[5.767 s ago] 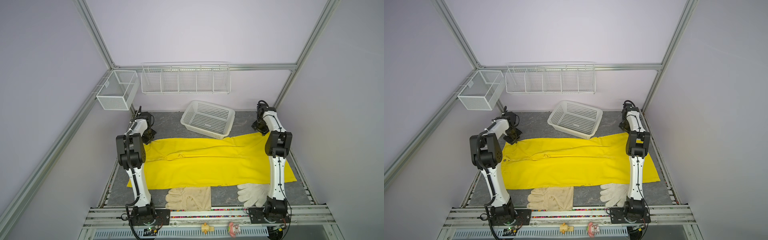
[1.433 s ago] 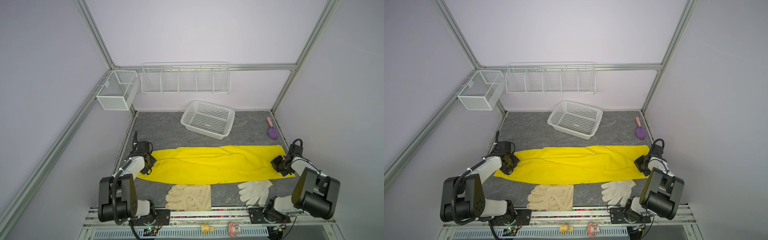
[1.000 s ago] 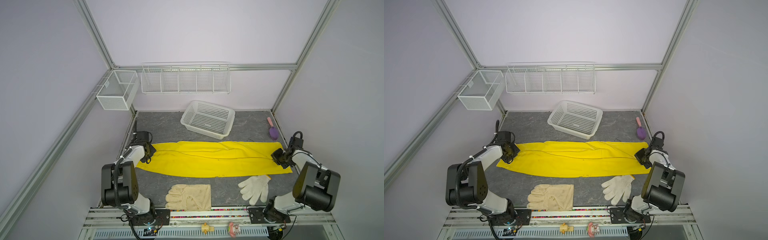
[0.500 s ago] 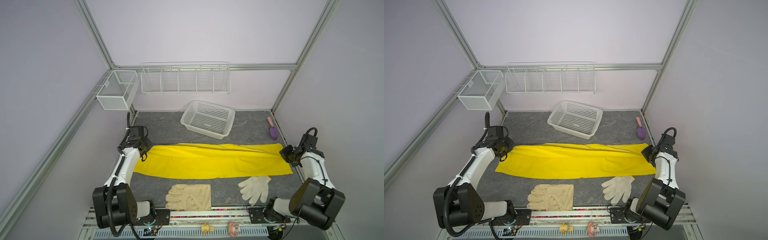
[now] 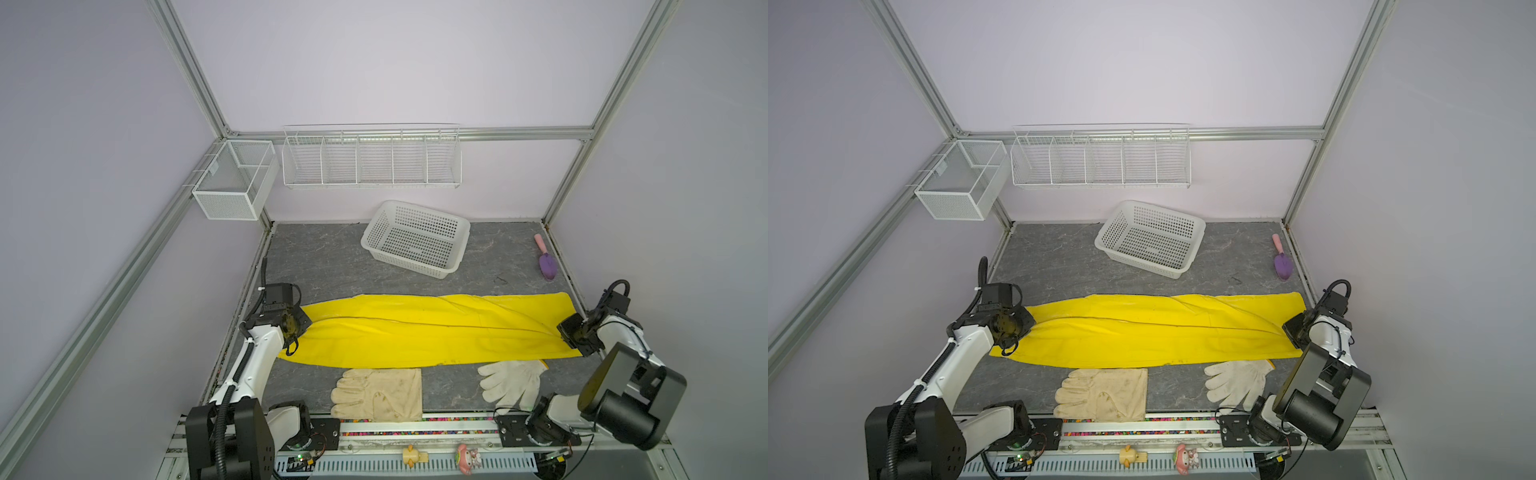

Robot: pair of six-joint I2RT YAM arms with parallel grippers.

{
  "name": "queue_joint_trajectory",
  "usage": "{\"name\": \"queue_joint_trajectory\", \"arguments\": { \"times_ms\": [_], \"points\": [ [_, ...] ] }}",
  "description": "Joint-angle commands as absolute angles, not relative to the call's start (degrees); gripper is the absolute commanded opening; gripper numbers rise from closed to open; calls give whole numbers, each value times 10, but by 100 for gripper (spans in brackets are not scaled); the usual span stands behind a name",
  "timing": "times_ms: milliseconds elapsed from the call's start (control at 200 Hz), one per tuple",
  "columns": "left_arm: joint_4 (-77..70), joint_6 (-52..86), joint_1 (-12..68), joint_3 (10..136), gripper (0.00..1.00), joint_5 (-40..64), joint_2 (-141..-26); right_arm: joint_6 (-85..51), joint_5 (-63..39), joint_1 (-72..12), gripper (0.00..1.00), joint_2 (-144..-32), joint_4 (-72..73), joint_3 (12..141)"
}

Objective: Fold and stack the trousers
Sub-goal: Fold the trousers at the center of the table.

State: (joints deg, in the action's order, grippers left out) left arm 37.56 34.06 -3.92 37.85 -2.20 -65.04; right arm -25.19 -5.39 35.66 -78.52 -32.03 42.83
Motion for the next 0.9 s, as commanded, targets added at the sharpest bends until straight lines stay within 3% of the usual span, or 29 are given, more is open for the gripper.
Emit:
{"name": "queue_joint_trajectory", "arguments": {
  "times_ms": [0,210,480,735,895],
  "points": [
    [389,364,-43,352,10,-19,-641,-237,-50,360,7,-799,-306,442],
    [419,367,-43,384,22,-45,-647,-227,-57,360,7,-800,-308,437],
    [443,462,-43,391,56,-19,-634,-226,-66,357,7,-784,-317,433],
    [432,605,-42,390,60,30,-645,-230,-73,352,6,-774,-324,435],
    [475,612,-41,372,58,5,-651,-233,-76,351,6,-775,-330,443]
  ]
}}
